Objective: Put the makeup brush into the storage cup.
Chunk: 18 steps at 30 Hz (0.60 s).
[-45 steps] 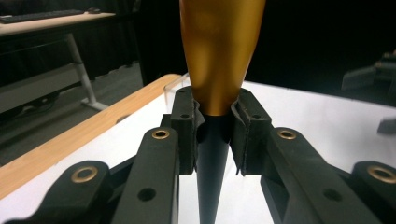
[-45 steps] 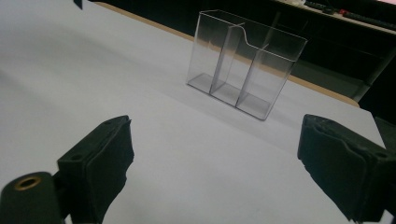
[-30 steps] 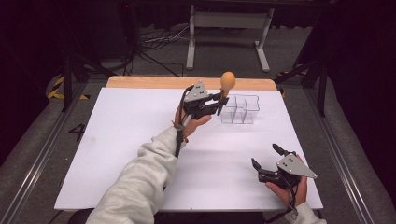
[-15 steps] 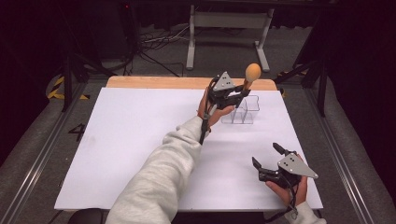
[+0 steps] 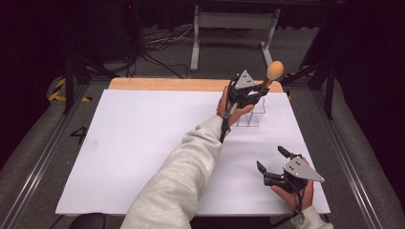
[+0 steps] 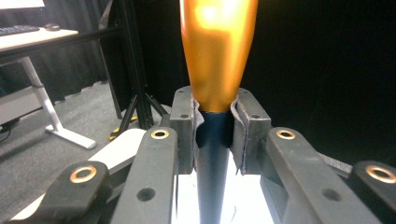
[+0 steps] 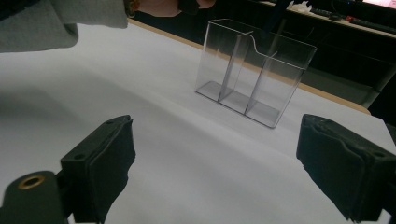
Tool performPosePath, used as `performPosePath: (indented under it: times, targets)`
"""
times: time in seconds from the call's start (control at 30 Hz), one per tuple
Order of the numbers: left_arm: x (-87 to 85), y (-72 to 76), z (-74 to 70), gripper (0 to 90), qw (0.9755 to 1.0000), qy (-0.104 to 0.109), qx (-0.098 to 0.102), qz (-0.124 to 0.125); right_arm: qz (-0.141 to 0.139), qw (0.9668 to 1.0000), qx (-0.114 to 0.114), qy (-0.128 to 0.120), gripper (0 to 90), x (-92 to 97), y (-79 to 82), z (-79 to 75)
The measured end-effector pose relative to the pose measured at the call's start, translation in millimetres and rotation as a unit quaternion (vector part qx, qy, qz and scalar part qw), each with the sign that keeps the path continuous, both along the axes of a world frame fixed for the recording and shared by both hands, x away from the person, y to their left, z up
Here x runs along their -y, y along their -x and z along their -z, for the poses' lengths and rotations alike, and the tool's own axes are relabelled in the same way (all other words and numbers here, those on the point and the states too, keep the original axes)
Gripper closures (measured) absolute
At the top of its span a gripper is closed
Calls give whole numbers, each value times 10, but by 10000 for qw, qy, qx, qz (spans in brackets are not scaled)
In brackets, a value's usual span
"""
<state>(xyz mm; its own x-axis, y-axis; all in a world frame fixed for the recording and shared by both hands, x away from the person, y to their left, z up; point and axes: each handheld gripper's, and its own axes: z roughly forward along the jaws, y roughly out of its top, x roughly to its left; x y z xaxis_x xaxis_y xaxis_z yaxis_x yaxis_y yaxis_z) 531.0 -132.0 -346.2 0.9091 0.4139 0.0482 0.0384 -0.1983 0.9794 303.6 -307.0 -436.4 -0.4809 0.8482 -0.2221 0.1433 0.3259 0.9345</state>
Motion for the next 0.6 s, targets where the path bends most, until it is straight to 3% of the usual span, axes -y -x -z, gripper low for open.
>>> performPosePath:
  times: [0.1,0.23,0.6]
  targets:
    - [27,11,-5,735,10000,-36,49,-17,-9,10000,-11,22,121,3,0,3]
    - [102,2,38,735,10000,69,-53,-1,-5,10000,-21,-26,122,11,-2,0]
    - [202,-25,145,735,9999,-2,-120,-87,-30,10000,-28,3,121,3,-1,2]
